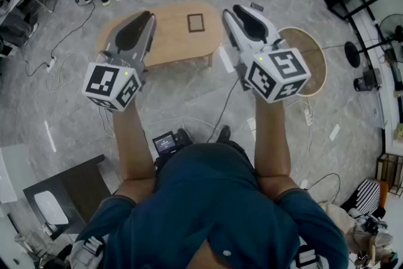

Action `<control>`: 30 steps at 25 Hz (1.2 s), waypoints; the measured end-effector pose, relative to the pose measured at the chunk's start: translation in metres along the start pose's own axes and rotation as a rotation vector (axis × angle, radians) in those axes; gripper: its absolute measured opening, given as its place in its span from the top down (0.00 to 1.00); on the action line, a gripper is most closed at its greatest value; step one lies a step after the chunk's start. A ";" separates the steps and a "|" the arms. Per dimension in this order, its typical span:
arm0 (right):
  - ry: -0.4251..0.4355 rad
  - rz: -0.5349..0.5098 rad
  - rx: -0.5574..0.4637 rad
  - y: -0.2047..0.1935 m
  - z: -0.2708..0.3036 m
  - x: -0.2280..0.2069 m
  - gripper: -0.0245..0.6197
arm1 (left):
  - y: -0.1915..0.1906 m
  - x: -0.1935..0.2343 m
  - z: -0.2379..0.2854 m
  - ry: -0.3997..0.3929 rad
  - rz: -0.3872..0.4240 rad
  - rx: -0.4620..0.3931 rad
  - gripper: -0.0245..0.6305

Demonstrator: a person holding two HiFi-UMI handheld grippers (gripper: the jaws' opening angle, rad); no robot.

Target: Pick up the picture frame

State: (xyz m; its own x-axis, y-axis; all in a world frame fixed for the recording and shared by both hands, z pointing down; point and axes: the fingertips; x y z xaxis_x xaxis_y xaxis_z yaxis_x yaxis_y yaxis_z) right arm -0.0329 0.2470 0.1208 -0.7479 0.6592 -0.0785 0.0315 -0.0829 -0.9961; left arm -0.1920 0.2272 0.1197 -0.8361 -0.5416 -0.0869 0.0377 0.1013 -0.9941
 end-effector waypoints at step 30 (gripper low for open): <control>-0.027 0.098 0.000 -0.018 0.024 -0.007 0.82 | -0.014 0.024 0.010 -0.030 -0.025 -0.002 0.90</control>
State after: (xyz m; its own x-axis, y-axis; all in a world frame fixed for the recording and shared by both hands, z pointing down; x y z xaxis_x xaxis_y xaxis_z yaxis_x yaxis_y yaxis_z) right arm -0.0446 0.2260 0.1403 -0.7589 0.6274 -0.1746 0.1055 -0.1462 -0.9836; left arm -0.2071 0.2043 0.1312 -0.8199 -0.5690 -0.0637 0.0158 0.0887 -0.9959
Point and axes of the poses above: the fingertips, and each gripper's own axes: z forward along the fingers, x to its left, y out of its top, and after that the axes turned 12 degrees about y, right-handed
